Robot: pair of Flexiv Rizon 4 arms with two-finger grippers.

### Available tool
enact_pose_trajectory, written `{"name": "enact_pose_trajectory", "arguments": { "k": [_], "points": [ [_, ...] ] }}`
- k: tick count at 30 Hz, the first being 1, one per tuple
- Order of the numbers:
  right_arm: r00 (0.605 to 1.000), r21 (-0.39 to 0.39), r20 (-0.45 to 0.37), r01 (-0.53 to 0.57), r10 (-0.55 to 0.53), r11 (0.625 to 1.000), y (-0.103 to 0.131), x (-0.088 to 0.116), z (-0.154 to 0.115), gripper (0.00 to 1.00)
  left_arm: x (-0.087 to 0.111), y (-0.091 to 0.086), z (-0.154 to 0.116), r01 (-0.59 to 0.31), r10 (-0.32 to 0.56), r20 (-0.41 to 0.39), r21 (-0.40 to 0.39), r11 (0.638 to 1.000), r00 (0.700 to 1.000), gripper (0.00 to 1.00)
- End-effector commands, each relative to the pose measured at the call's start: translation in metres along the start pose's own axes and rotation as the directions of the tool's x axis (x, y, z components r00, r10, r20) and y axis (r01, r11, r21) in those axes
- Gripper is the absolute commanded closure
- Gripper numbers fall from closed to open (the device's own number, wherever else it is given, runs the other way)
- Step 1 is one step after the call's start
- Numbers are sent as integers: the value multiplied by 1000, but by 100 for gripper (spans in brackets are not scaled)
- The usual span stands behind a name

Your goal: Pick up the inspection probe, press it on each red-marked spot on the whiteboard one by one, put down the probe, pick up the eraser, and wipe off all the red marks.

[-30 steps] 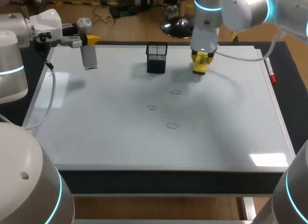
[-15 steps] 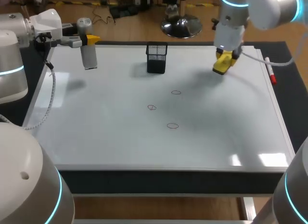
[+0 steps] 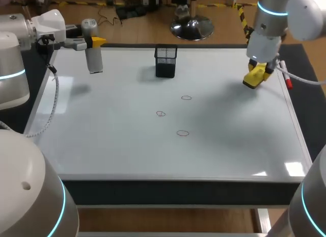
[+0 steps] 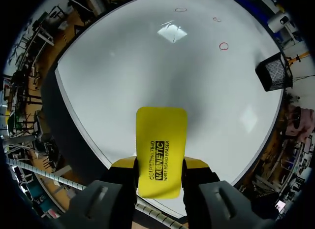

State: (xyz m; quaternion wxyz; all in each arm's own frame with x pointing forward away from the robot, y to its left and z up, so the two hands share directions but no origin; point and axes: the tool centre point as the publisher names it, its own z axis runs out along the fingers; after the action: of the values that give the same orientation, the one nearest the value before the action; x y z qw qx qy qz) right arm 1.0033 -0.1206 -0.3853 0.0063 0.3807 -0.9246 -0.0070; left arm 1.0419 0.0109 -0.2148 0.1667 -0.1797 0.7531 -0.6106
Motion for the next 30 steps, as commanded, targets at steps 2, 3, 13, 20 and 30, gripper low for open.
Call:
{"name": "enact_pose_trajectory", "arguments": {
  "k": [2,3,13,20,30],
  "points": [
    [1000,-10,20,-7,7,1000,1,12,1,100,0,-1,0,-1,1,1,1,1000,1000,100],
    [999,-13,28,-21,21,1000,1,12,2,100,0,-1,0,-1,1,1,1,1000,1000,100],
    [998,-16,53,-19,20,1000,2,14,3,100,0,-1,0,-1,1,1,1,1000,1000,100],
    [998,-16,53,-19,20,1000,2,14,3,100,0,-1,0,-1,1,1,1,1000,1000,100],
    [998,-16,53,-19,20,1000,2,14,3,100,15,-6,6,-23,23,-23,1,1000,999,100]
  ]
}}
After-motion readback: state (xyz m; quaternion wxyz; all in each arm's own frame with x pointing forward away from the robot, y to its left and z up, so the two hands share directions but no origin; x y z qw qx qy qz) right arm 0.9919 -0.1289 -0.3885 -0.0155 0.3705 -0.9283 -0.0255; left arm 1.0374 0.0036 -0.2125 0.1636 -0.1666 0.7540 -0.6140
